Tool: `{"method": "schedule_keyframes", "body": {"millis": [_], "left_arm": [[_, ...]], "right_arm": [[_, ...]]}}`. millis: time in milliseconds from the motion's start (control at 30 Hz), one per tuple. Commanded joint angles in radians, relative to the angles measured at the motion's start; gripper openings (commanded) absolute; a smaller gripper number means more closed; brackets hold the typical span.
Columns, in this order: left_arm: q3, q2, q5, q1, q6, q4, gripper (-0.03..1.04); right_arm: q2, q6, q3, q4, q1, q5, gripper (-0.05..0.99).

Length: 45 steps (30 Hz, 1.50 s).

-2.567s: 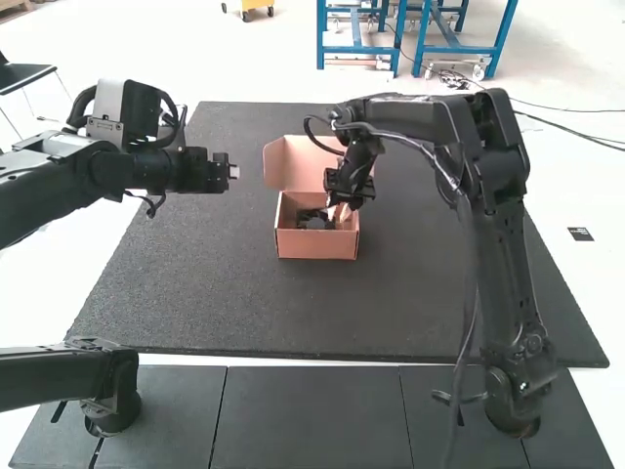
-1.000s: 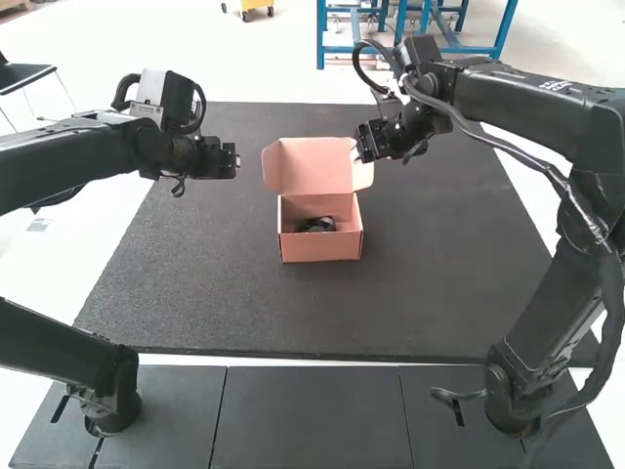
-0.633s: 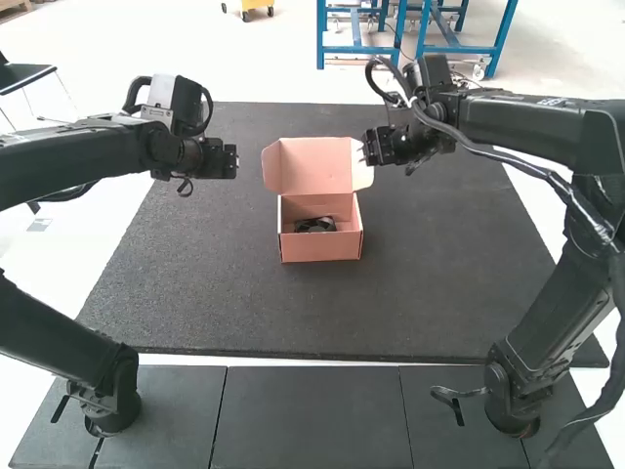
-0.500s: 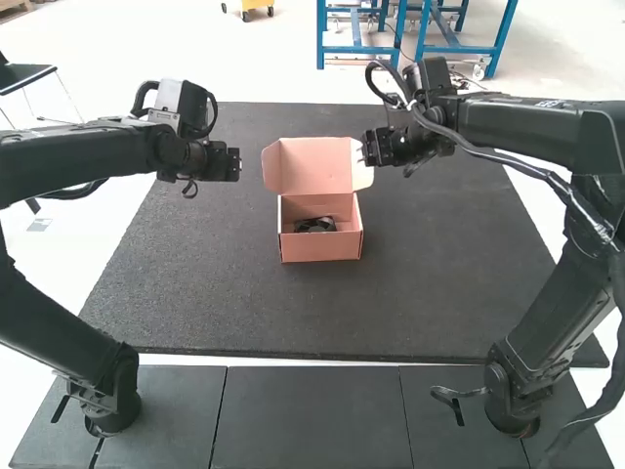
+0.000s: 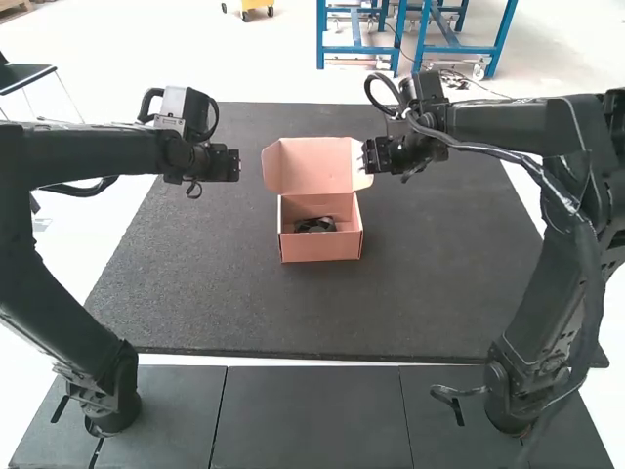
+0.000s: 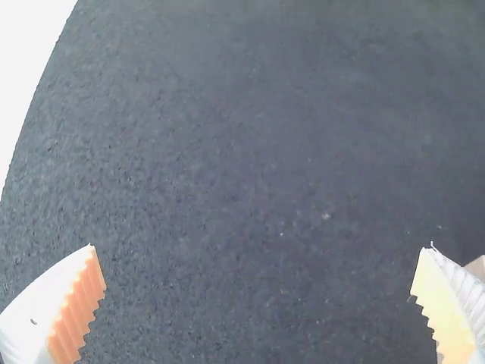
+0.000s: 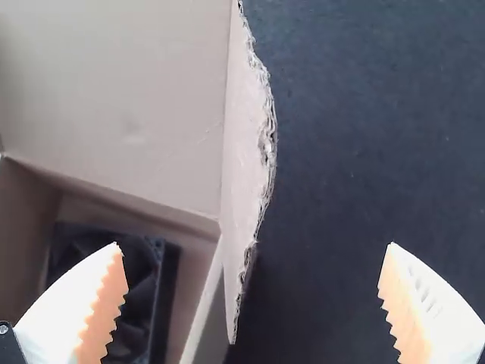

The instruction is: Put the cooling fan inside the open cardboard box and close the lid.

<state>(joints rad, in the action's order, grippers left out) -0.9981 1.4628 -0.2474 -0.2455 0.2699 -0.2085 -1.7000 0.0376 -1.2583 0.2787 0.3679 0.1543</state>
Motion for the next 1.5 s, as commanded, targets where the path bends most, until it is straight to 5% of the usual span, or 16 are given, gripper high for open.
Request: {"method": "schedule_keyframes", "body": {"millis": [0, 800, 1467], "left_arm": [[-0.024, 0.010, -0.012, 0.014, -0.008, 0.020, 0.96], [-0.132, 0.117, 0.106, -0.046, -0.011, 0.037, 0.96], [-0.132, 0.117, 0.131, -0.104, -0.001, 0.032, 0.96]], "right_arm": [[-0.007, -0.005, -0.049, -0.006, -0.012, 0.014, 0.75], [-0.078, -0.007, -0.128, -0.001, -0.017, 0.021, 0.75], [-0.089, -0.007, -0.151, 0.002, -0.023, 0.036, 0.54]]}}
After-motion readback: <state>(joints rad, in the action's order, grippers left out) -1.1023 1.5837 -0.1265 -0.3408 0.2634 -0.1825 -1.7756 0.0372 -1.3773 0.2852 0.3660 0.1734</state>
